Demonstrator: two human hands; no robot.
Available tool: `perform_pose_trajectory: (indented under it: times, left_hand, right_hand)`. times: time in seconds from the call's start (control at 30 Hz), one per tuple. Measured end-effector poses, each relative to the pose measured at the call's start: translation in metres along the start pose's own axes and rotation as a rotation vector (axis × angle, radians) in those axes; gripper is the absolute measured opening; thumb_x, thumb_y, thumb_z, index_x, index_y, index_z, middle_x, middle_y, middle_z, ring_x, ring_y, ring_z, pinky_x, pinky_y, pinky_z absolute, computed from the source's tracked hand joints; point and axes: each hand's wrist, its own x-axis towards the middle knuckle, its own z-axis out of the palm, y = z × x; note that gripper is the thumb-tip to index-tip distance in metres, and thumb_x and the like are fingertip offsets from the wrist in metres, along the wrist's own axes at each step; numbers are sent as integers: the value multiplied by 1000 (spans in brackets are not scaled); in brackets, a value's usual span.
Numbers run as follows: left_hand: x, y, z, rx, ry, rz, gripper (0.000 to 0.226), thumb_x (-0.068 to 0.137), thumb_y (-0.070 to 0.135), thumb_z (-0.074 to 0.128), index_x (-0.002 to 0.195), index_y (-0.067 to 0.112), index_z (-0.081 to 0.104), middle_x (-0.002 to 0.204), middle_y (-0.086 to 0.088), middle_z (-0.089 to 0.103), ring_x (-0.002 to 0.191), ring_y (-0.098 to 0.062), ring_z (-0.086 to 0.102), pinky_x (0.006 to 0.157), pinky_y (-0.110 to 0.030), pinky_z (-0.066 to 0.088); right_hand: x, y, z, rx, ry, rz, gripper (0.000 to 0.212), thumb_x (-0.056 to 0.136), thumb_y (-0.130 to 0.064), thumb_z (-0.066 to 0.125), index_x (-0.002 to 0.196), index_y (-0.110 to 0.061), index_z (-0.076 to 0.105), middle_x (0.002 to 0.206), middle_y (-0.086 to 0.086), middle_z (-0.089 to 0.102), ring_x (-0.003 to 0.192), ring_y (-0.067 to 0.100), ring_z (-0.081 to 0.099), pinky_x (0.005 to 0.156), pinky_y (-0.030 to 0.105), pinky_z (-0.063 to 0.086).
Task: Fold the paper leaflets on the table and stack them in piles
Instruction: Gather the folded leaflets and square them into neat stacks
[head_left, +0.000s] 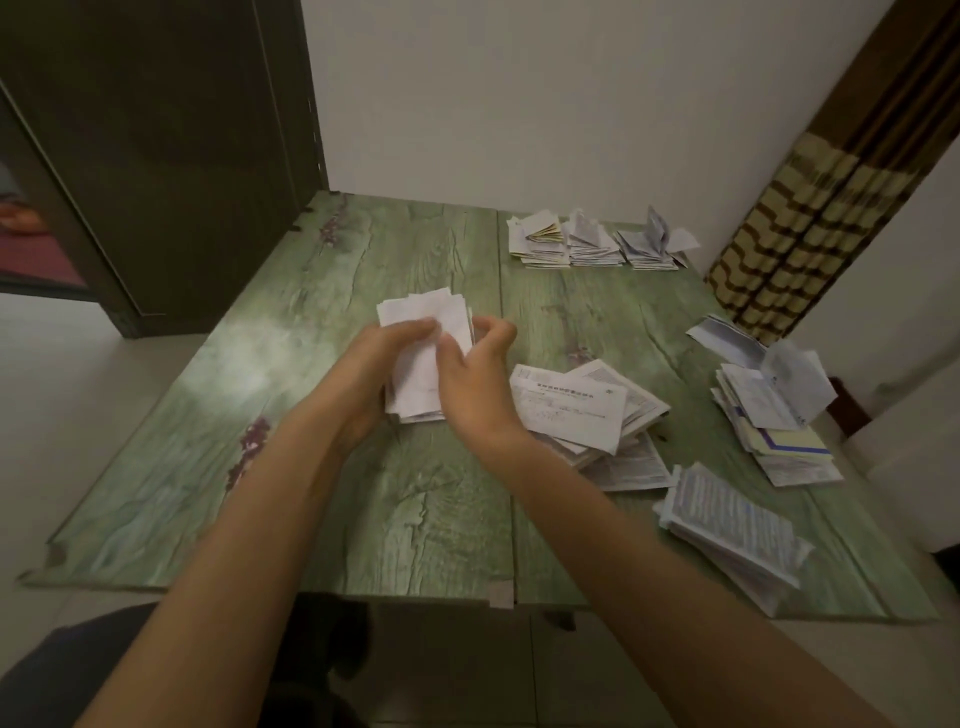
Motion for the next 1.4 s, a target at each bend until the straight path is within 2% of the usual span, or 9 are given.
perform_pose_trajectory:
  times: [0.1,0.23,0.37,0.57,0.87,1.0,1.13,1.23,1.4]
  left_hand:
    - [-5,-3,-9,164,54,122,17,90,3,55,90,20,58,69,9,70,59,-3,66,49,-16,51]
    - [-8,0,-28,426,148,385,27,83,10,66,106,21,57,91,16,62,72,7,61,57,-6,46]
    - [-8,-13,-31,436,143,444,38,83,4,65,110,22,47,97,17,56,76,18,56,63,-2,44]
    - [0,-46,-32,380,165,394,50,86,-2,55,123,9,24,126,-3,47,114,-12,52,84,-12,47]
    - [-7,-27,-33,419,188,544,40,81,6,70,113,19,50,99,19,58,82,15,58,70,-4,46]
    - [-9,-16,-17,389,172,494,40,83,11,68,111,24,44,96,22,54,83,8,55,66,-9,47]
    - [-7,-19,-7,186,139,256,32,85,8,64,113,18,50,100,5,64,83,-9,63,65,-24,54]
    - [-7,-22,-1,-85,56,77,29,87,4,59,115,11,56,103,-4,68,79,-14,68,56,-23,54]
    - [-5,-24,4,-52,-5,37,30,87,7,59,116,14,57,106,-4,70,85,-16,69,63,-26,56]
  right_hand:
    - [-1,2,5,-95,-94,-40,58,98,-19,42,146,-14,9,141,10,41,120,26,50,99,43,45]
    - [4,1,1,18,-79,-145,32,90,-9,59,119,-12,45,116,8,60,106,21,59,90,36,51]
    - [-3,10,13,54,-146,-150,40,92,-4,52,126,-12,33,116,4,53,106,16,55,89,28,50]
    - [-8,27,30,-145,-246,-154,74,91,-2,46,147,-18,0,142,4,38,126,17,43,104,28,39]
    - [-7,3,-5,-278,-197,-290,38,90,-11,58,125,-10,42,114,3,58,96,12,56,72,6,45]
    - [8,-11,-65,-512,-97,-281,40,80,-18,72,115,-13,54,114,4,56,102,14,53,86,24,46]
    - [23,-8,-117,-1002,-285,181,77,69,-35,80,132,-13,41,131,8,48,115,23,48,93,35,43]
    - [24,4,-121,-1179,-309,228,95,59,-48,83,136,-18,37,137,8,39,123,27,41,103,43,37]
    - [28,9,-124,-1093,-242,133,67,59,-41,85,114,-18,55,115,4,52,107,24,49,91,38,44]
